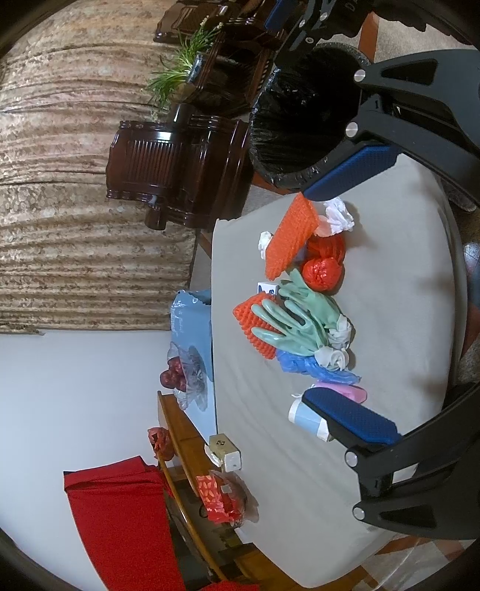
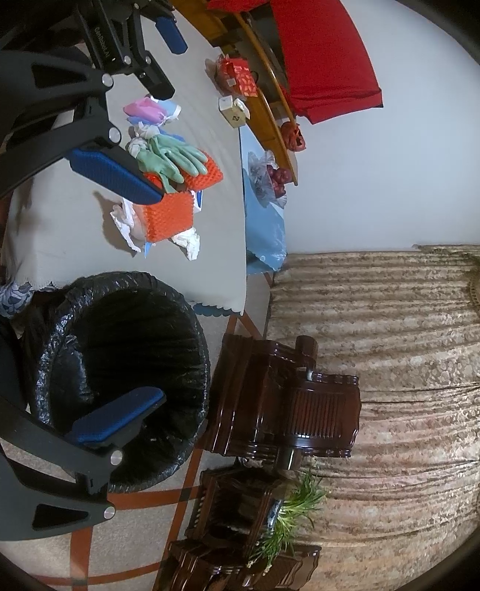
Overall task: Collect trash
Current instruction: 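Grasp the green gloves with the left gripper while the right grasps the orange foam net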
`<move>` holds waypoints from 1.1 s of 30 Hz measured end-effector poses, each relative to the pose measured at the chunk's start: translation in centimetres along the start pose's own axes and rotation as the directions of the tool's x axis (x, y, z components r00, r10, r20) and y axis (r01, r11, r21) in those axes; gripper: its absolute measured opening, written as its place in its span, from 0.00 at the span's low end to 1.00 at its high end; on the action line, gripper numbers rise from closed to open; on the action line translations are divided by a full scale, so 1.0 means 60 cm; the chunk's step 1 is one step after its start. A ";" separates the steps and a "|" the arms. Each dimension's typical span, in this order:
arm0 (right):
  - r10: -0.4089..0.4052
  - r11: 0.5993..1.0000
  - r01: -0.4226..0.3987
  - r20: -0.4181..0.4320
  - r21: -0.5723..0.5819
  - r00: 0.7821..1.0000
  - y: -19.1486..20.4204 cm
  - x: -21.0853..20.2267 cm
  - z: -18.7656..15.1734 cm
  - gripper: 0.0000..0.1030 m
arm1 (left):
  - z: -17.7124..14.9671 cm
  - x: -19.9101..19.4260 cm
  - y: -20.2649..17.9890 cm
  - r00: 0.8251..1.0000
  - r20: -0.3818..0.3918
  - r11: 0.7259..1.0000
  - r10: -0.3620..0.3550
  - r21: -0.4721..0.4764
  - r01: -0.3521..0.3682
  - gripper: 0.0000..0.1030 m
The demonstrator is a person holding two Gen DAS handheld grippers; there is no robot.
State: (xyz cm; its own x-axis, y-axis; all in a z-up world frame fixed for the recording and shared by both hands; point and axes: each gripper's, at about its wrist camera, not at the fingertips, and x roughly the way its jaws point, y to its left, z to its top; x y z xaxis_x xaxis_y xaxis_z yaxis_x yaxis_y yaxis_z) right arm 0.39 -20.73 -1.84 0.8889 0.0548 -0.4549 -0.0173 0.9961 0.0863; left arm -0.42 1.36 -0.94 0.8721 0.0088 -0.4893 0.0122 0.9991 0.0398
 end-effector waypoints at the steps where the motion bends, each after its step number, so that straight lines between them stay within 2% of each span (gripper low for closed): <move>1: 0.002 1.000 -0.002 -0.002 -0.001 1.000 0.001 0.002 0.001 0.94 | -0.003 0.002 0.001 1.000 -0.002 1.000 0.000 -0.002 0.000 0.95; 4: 0.010 1.000 -0.010 -0.009 -0.007 1.000 0.007 0.010 0.007 0.94 | -0.005 0.017 0.010 1.000 -0.005 1.000 0.011 -0.010 -0.011 0.95; 7: 0.038 0.999 -0.038 -0.014 -0.013 0.999 0.019 0.024 0.013 0.94 | 0.001 0.036 0.028 0.999 -0.006 0.999 0.052 -0.016 -0.052 0.95; 13: 0.129 0.991 -0.130 -0.029 -0.037 0.991 0.059 0.070 0.022 0.90 | -0.003 0.069 0.080 0.991 -0.035 0.990 0.128 -0.047 -0.130 0.95; 19: 0.202 0.973 -0.212 -0.102 -0.096 0.974 0.125 0.158 0.017 0.81 | -0.012 0.108 0.118 0.986 -0.067 0.986 0.155 -0.050 -0.158 0.95; 23: 0.212 0.964 -0.235 -0.177 -0.121 0.961 0.155 0.231 0.005 0.73 | -0.011 0.137 0.137 0.984 -0.083 0.985 0.158 -0.060 -0.163 0.95; 28: 0.215 0.961 -0.251 -0.260 -0.114 0.941 0.164 0.295 -0.012 0.71 | -0.013 0.170 0.150 0.984 -0.103 0.985 0.145 -0.077 -0.153 0.93; 30: 0.218 0.960 -0.259 -0.290 -0.111 0.932 0.165 0.313 -0.018 0.63 | -0.015 0.184 0.148 0.984 -0.115 0.987 0.135 -0.074 -0.144 0.91; 32: 0.237 0.956 -0.279 -0.317 -0.095 0.918 0.165 0.324 -0.022 0.49 | -0.018 0.195 0.148 0.985 -0.122 0.989 0.125 -0.069 -0.134 0.87; 33: 0.250 0.953 -0.292 -0.333 -0.082 0.909 0.163 0.328 -0.023 0.46 | -0.020 0.202 0.147 0.985 -0.129 0.990 0.118 -0.067 -0.128 0.86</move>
State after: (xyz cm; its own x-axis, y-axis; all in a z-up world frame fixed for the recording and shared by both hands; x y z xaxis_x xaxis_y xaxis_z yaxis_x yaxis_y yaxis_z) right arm 17.07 -9.80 -11.15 0.6513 0.3215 -0.6874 -0.3136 0.9389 0.1420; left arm 9.70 10.35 -7.56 0.7969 0.1321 -0.5895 -0.1318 0.9903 0.0437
